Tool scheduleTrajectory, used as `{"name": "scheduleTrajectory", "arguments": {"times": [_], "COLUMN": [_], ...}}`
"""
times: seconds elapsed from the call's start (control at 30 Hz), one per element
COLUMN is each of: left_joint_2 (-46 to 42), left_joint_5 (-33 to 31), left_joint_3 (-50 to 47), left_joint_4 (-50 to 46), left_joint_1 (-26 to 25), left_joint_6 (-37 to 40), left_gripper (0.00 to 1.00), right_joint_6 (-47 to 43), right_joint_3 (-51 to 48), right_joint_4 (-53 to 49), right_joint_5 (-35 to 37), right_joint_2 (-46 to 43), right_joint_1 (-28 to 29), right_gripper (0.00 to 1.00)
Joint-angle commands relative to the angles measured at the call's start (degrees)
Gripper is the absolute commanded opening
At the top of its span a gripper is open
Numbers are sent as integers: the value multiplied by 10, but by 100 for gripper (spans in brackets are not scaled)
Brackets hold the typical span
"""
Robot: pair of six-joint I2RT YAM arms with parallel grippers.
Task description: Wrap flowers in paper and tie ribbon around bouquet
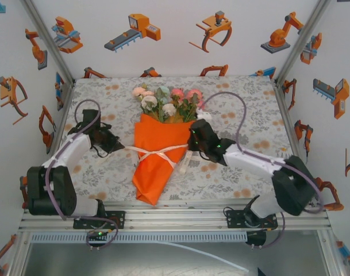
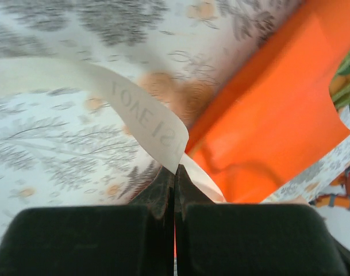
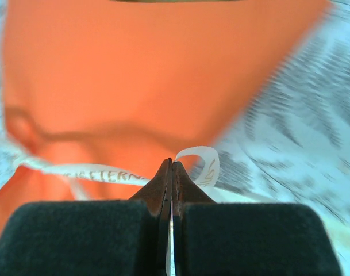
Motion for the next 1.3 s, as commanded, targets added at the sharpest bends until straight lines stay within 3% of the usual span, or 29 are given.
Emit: {"name": "scheduleTrajectory", "arguments": {"times": [0.0, 0.23, 0.33, 0.47, 0.53, 0.57, 0.6, 0.63, 0.67, 0.7, 0.73, 0.83, 0.93, 1.1, 1.2, 1.27], "left_joint_2": [-28, -16, -9, 5, 3, 1, 0, -1, -2, -3, -3, 0, 6, 13, 21, 22], "left_joint_5": [-21, -18, 11, 32, 82, 92, 93, 78, 63, 52, 51, 46, 35, 25, 20, 17], "left_joint_3": [-42, -74, -76, -62, -65, -62, -55, -44, -38, -35, -34, -34, -27, -19, -9, -5], "left_joint_4": [-50, -54, -35, -30, 8, 15, 14, 3, -8, -14, -15, -16, -26, -31, -43, -47], "left_joint_1": [28, 130, 177, 199, 189, 177, 158, 137, 123, 111, 106, 101, 100, 100, 102, 106], "left_joint_6": [12, 30, 32, 37, 47, 51, 64, 77, 84, 89, 89, 83, 86, 85, 79, 75], "left_gripper": [0, 0, 0, 0, 0, 0, 0, 0, 0, 0, 0, 0, 0, 0, 0, 0], "right_joint_6": [114, 195, 193, 178, 118, 68, 8, -33, -58, -99, -155, -258, -303, -327, -314, -305], "right_joint_3": [-61, -160, -201, -211, -200, -204, -219, -226, -216, -197, -176, -120, -61, 28, 58, 58], "right_joint_4": [-128, -242, -249, -248, -203, -145, -51, 23, 45, 55, 58, 82, 92, 76, 51, 47], "right_joint_5": [151, 224, 221, 198, 130, 64, -56, -160, -196, -210, -212, -215, -270, -300, -301, -297], "right_joint_2": [-52, -167, -215, -240, -250, -260, -269, -269, -267, -256, -239, -154, -42, 109, 147, 148], "right_joint_1": [-31, -113, -182, -252, -262, -259, -254, -239, -207, -158, -99, 20, 53, 71, 71, 70], "right_gripper": [0, 0, 0, 0, 0, 0, 1, 18, 34, 60, 71, 78, 79, 77, 58, 34]}}
